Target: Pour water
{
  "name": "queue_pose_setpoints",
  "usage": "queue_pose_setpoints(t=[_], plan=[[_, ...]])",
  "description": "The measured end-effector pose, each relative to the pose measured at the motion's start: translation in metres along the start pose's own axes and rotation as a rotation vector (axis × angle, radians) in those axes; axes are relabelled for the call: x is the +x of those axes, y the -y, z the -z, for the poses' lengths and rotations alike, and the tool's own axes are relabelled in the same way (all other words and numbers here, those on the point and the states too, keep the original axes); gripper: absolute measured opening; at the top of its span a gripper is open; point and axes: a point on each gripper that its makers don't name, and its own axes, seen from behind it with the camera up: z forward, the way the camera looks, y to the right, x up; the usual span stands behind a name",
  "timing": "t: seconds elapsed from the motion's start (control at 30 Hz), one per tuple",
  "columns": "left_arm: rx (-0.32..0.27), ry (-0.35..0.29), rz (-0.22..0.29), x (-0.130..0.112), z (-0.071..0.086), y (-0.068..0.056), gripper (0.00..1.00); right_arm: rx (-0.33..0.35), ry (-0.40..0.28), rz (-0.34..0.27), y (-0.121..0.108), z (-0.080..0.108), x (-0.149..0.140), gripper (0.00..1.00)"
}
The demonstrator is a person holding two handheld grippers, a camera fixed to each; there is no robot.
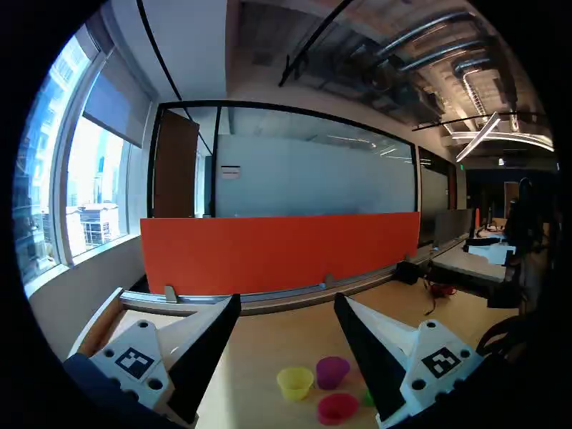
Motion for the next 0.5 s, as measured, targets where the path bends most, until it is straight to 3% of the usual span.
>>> queue_pose_setpoints(t=[0.27,0.5], plan=[[-0.147,-0.005,0.018,0.009,-0.003,-0.033,0.97,0.130,-0.020,0.031,0.027,0.005,0.010,1.00],[-0.226,0.020,-0.004,0.002,-0.006,-0.050,0.97,0.199,-0.022,0.043,0.041,0.006,0.012,1.00]])
